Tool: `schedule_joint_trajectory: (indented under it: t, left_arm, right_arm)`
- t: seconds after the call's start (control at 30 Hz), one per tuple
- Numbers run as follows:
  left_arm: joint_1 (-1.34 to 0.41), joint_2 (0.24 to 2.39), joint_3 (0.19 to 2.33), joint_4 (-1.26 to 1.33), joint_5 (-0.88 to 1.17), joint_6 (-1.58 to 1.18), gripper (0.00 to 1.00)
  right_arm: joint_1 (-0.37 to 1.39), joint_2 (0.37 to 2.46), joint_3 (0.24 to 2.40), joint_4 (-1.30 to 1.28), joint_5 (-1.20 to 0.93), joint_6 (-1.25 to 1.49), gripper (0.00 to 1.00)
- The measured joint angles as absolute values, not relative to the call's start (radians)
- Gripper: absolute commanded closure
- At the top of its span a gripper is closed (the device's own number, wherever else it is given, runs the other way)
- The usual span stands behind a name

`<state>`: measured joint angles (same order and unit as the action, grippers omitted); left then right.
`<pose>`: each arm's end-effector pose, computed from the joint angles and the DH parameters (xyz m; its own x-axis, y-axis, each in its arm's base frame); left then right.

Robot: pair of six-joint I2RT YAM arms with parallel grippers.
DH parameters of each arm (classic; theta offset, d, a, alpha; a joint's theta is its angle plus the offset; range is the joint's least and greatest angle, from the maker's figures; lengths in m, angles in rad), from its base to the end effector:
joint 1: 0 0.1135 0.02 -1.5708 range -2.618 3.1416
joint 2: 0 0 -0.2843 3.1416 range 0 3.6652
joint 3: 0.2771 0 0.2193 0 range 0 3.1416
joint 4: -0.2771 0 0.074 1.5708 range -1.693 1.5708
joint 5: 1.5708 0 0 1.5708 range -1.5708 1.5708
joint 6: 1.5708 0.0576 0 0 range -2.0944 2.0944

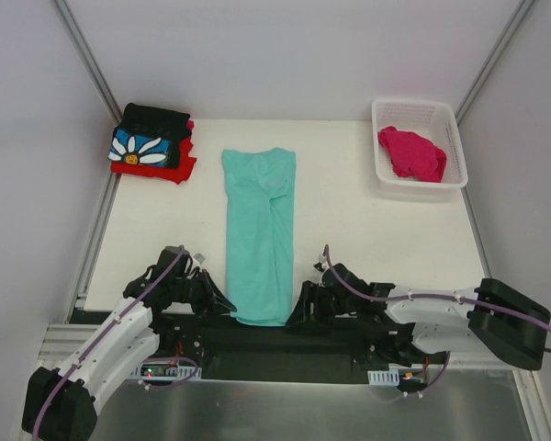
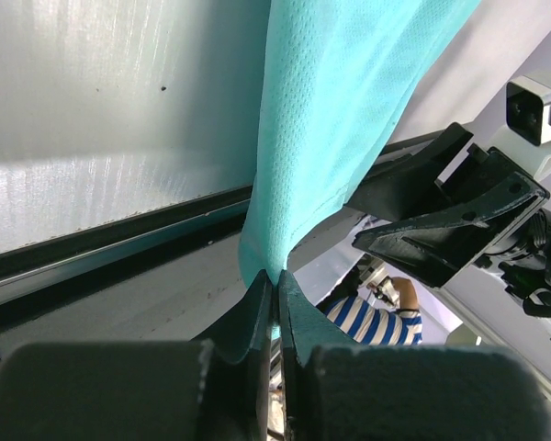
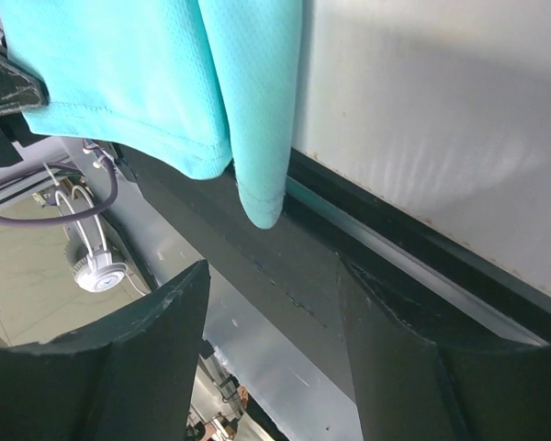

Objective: Fold and stack the t-shirts

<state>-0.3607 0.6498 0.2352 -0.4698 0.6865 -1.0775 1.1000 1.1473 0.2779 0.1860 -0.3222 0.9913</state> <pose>0.0676 -0.0645 0.1637 -0.9142 -0.3833 0.1317 -0.3302 0.5160 -0.7904 0.0676 0.1730 0.1690 -0.9574 -0.1312 -0.2573 -0.2842 0.5866 0.7583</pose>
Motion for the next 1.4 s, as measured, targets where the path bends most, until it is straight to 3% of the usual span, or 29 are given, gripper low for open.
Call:
schedule_joint_trajectory:
  t: [1.03, 1.1, 1.33, 1.4]
  left_arm:
    - [-0.361, 0.649, 0.235, -0.468, 0.686, -1.079, 1.00]
    - [-0.361, 0.649, 0.235, -0.467, 0.686, -1.079, 1.00]
    - [-0.361, 0.651, 0.235, -0.462, 0.686, -1.082, 1.00]
    - [-0.361, 0.652, 0.235, -0.461, 0.686, -1.083, 1.00]
  right_arm:
    - [1.102, 1.409, 0.337, 0.485, -0.251, 0.991, 0.48]
    - [1.102, 1.426, 0.339, 0.516, -0.253, 0.995, 0.52]
    - [1.102, 1.465, 0.339, 0.576, -0.256, 1.016, 0.81]
    - [1.102, 1.467, 0.339, 0.585, -0.259, 1.017, 0.83]
